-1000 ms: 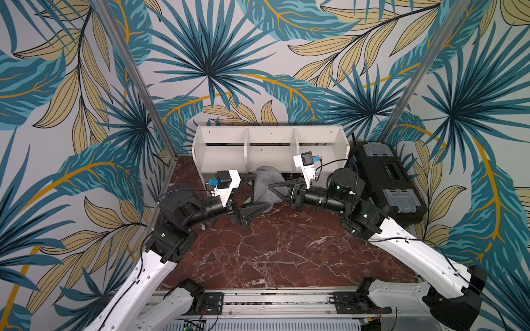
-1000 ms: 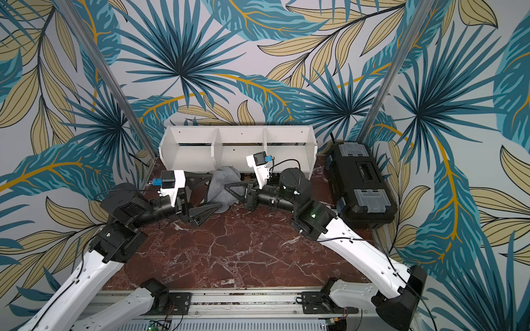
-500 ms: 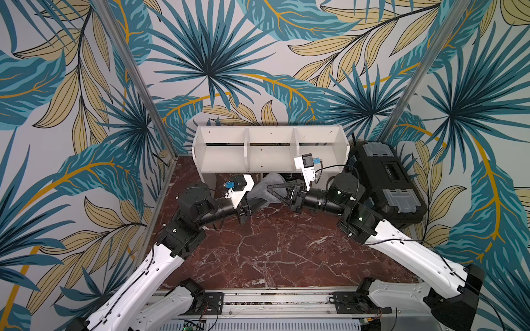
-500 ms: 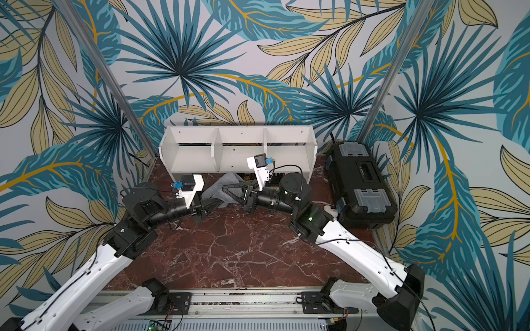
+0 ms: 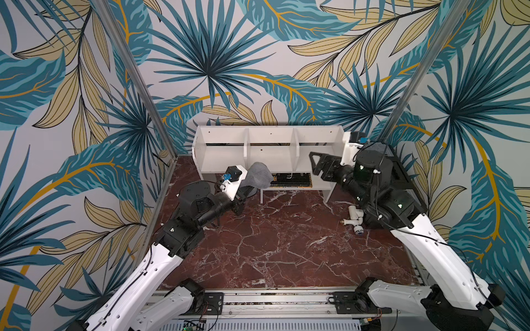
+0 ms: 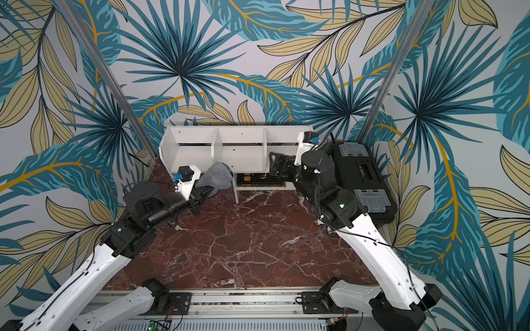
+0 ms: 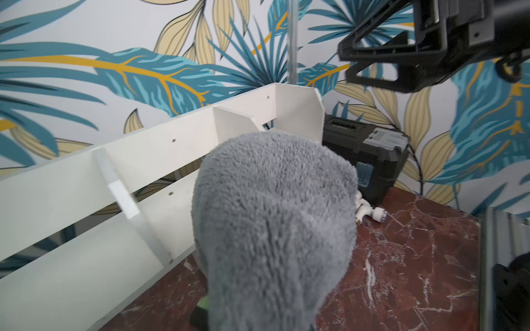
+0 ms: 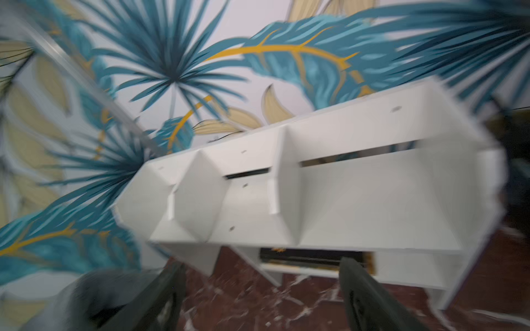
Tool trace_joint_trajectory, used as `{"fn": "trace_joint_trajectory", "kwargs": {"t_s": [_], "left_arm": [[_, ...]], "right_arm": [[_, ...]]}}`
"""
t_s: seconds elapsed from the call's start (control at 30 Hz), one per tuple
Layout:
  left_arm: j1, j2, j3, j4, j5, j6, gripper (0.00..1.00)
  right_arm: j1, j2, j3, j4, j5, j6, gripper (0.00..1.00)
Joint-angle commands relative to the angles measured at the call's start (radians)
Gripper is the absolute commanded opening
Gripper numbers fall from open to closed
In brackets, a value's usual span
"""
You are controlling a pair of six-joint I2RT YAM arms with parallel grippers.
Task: Wipe the bookshelf clean with a cloth
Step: Adjust the cleaning item, then hold the shelf at the center of the board.
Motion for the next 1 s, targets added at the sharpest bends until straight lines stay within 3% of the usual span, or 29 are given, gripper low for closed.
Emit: {"fn": "trace_joint_trajectory", "kwargs": {"t_s": [0.0,0.07,0.17,0.4,0.6,0.77,0.9,0.97], "left_arm": [[0.073,0.023,0.139,-0.041,-0.172,-0.042,0.00],[0.141,0.067,0.199,-0.070,-0.183,-0.078,0.00],[0.222,0.169,0.282,-0.135,-0.184,-0.113,0.00],[0.279,0.340,0.335,-0.143,-0.142,-0.161,0.00],[0.286,0.419,0.301,-0.068,-0.110,-0.177,0.01],[0.291,0.448,0.279,0.021,-0.074,-0.214,0.16],[0.290,0.446,0.291,0.002,-0.074,-0.235,0.58],[0.291,0.415,0.268,0.022,-0.122,-0.240,0.66]], "right_arm": [[-0.131,0.121,0.122,-0.250,0.256,-0.114,0.89],[-0.211,0.215,0.208,-0.278,0.177,-0.144,0.87],[-0.252,0.292,0.245,-0.241,0.086,-0.205,0.85],[-0.277,0.333,0.189,-0.187,0.073,-0.246,0.75],[-0.309,0.315,0.063,-0.085,0.010,-0.273,0.44],[-0.328,0.278,-0.025,-0.005,-0.081,-0.324,0.22],[-0.329,0.226,-0.073,0.015,-0.116,-0.338,0.08],[-0.329,0.201,-0.091,0.019,-0.122,-0.344,0.01]]}}
